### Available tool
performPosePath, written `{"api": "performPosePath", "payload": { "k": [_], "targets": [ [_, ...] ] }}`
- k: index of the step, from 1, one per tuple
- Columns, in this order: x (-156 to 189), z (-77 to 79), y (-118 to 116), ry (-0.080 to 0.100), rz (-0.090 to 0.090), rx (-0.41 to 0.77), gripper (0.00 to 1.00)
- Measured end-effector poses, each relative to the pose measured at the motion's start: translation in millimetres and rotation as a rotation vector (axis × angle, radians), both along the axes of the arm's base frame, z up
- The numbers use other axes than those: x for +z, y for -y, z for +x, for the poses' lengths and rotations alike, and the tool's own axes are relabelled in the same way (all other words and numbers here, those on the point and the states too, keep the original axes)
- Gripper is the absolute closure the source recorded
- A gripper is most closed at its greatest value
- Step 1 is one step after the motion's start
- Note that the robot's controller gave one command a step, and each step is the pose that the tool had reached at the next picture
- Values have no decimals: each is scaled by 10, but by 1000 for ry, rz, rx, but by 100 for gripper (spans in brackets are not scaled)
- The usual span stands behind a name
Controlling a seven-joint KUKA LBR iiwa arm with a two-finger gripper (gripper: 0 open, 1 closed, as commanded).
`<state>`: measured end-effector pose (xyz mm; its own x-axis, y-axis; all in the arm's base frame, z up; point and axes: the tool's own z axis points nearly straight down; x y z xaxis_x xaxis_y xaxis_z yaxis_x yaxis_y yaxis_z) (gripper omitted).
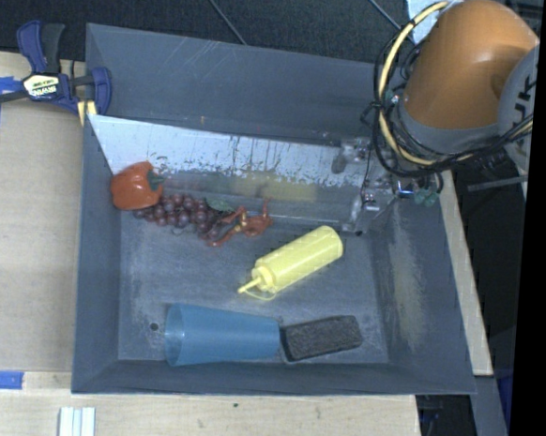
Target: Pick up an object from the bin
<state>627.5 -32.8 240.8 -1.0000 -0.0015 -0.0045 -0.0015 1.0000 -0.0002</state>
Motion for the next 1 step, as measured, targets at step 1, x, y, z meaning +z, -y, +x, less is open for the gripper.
{"api": "performPosePath", "payload": {
  "k": [1],
  "targets": [
    [0, 0, 0, 0, 0, -1, 0]
  ]
}}
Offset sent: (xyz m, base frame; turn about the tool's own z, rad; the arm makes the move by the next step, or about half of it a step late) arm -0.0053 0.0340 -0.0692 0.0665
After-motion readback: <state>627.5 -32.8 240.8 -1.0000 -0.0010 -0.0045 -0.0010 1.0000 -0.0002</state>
